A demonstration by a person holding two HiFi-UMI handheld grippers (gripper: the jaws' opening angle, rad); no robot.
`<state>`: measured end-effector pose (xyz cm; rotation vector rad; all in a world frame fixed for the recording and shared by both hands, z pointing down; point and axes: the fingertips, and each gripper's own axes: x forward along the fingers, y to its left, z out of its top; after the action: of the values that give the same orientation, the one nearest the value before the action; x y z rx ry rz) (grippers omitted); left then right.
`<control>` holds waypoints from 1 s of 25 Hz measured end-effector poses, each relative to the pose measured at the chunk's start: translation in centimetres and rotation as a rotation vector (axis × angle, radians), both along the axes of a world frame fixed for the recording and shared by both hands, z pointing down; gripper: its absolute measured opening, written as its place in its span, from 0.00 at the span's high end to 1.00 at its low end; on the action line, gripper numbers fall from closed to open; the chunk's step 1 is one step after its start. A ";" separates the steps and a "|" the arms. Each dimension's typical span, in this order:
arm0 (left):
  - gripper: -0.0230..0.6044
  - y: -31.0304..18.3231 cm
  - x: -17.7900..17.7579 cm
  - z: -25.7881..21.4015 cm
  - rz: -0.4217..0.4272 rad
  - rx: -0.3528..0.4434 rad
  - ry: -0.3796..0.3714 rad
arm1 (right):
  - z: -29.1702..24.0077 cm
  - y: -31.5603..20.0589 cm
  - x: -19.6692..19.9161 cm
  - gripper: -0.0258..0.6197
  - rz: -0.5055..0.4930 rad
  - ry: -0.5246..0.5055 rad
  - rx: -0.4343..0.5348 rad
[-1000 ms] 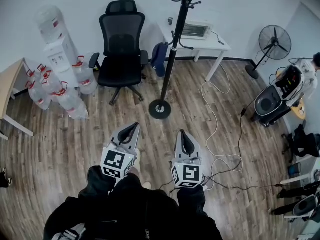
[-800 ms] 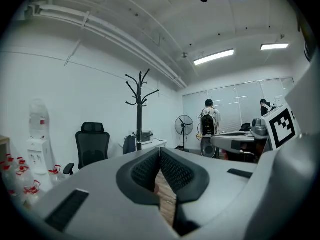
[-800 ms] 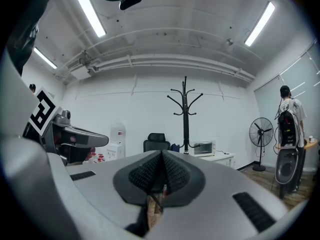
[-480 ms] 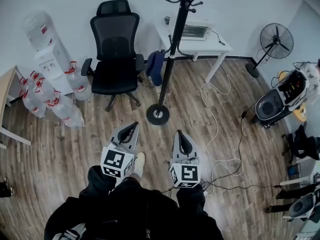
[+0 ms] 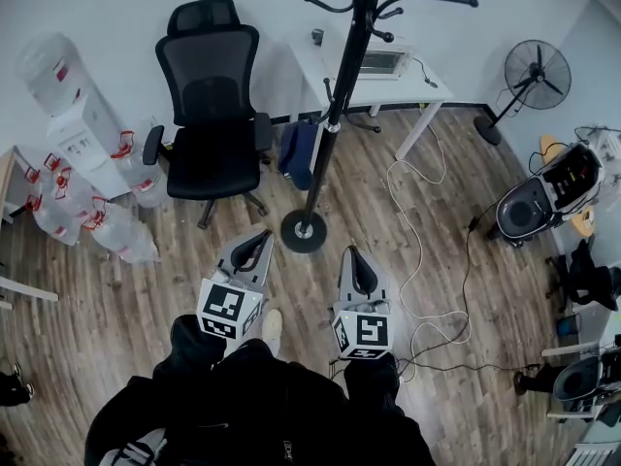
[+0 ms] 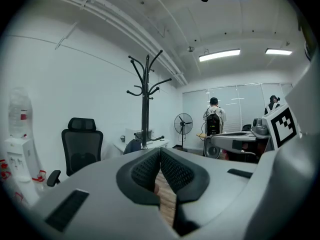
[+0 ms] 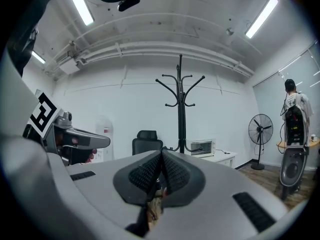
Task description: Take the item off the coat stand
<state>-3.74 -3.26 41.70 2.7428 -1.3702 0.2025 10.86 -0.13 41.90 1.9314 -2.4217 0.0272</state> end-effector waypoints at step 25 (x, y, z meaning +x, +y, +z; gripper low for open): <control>0.92 -16.5 -2.0 0.5 0.017 0.006 0.020 | 0.5 -15.9 -1.9 0.94 0.013 0.017 -0.013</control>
<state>-5.75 -19.77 42.17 2.7549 -1.3451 0.1711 8.91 -16.02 42.41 1.9335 -2.3926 0.0268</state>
